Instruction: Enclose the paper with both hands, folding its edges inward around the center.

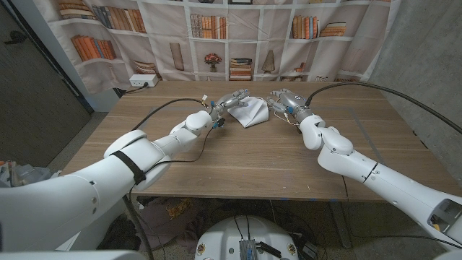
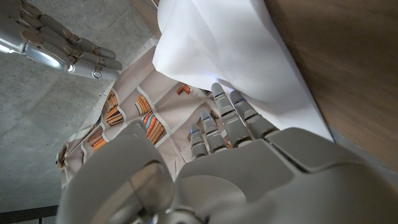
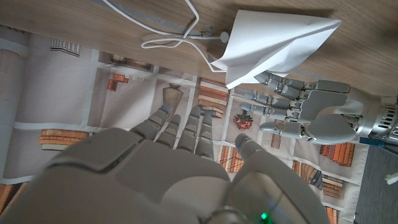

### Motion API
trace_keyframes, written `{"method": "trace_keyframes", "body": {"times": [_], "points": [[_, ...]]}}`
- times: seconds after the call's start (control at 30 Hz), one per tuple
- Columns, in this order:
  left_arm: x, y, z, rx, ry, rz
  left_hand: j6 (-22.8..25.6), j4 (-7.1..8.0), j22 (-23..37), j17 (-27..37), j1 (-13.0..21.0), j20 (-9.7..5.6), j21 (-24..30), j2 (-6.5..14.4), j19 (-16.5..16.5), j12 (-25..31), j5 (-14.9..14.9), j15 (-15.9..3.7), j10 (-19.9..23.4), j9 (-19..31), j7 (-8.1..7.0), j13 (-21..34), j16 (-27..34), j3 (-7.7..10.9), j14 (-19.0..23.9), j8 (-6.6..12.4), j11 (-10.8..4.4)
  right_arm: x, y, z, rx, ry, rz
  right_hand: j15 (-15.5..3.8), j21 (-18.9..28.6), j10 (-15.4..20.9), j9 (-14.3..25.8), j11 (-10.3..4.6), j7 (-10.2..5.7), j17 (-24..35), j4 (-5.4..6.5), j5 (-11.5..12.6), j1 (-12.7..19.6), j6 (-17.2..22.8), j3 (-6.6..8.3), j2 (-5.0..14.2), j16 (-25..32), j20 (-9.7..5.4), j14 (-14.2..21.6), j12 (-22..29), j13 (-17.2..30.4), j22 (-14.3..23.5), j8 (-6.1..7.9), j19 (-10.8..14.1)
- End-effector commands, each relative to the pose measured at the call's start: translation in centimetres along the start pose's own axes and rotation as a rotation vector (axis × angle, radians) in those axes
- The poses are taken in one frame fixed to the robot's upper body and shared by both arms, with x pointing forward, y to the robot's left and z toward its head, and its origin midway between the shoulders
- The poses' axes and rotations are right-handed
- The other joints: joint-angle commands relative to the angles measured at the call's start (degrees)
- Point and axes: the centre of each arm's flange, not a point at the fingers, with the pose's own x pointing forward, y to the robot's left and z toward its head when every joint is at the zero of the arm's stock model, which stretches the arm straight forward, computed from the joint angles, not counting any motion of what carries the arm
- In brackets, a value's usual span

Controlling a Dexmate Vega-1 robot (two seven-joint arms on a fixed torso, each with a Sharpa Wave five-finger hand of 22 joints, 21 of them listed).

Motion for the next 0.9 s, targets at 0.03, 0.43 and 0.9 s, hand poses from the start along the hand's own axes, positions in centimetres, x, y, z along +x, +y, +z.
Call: {"method": "trace_keyframes", "body": {"times": [0.03, 0.43, 0.9], "points": [[0.6, 0.3, -1.1, -0.038, 0.111, -0.002, 0.3, -0.38, 0.1, 0.2, 0.0, 0.14, -0.2, -0.3, -0.4, 0.3, 0.2, -6.61, 0.2, 0.0, -0.16, 0.0, -0.2, 0.01, -0.7, 0.36, 0.08, -1.2, -1.0, 0.4, 0.006, 0.032, -0.031, -3.72, 0.0, 0.1, 0.1, 0.12, -0.03, 0.0, 0.24, 0.1, -0.1, 0.1, -0.23, 2.22, 0.1, -3.86, 0.3, -0.1, 0.1, 0.1, -0.08, 0.6], [1.3, 0.6, -1.0, -0.062, 0.164, 0.002, 0.5, -0.9, 0.1, 0.0, -0.3, 0.3, -1.6, 0.0, -1.7, 0.1, 0.3, -6.07, -0.3, -0.2, 0.04, -0.1, -0.6, -0.06, -6.3, 0.28, 0.35, -2.8, -1.7, 1.3, 0.012, 0.063, -0.07, -3.65, 0.0, 0.2, 0.1, 0.19, -0.05, 0.0, 0.31, 0.1, -0.2, 0.2, -0.36, 2.15, 0.2, -3.75, 0.4, 0.0, 0.1, 0.1, -0.05, 0.7], [1.2, 0.5, 0.0, -0.029, 0.088, -0.004, 0.8, -1.06, 0.1, 0.0, -0.4, 0.3, -2.0, 0.1, -1.7, 0.0, 0.3, -6.05, -0.5, -0.3, 0.09, -0.1, -0.1, -0.07, -7.0, 0.34, 0.28, -2.3, -2.1, 1.0, 0.023, 0.028, -0.082, -3.64, -0.1, 0.1, 0.1, 0.18, 0.01, -0.1, 0.4, 0.1, -0.3, 0.1, -0.52, 2.11, 0.2, -3.65, 0.4, -0.1, 0.1, 0.1, -0.07, 0.6]]}}
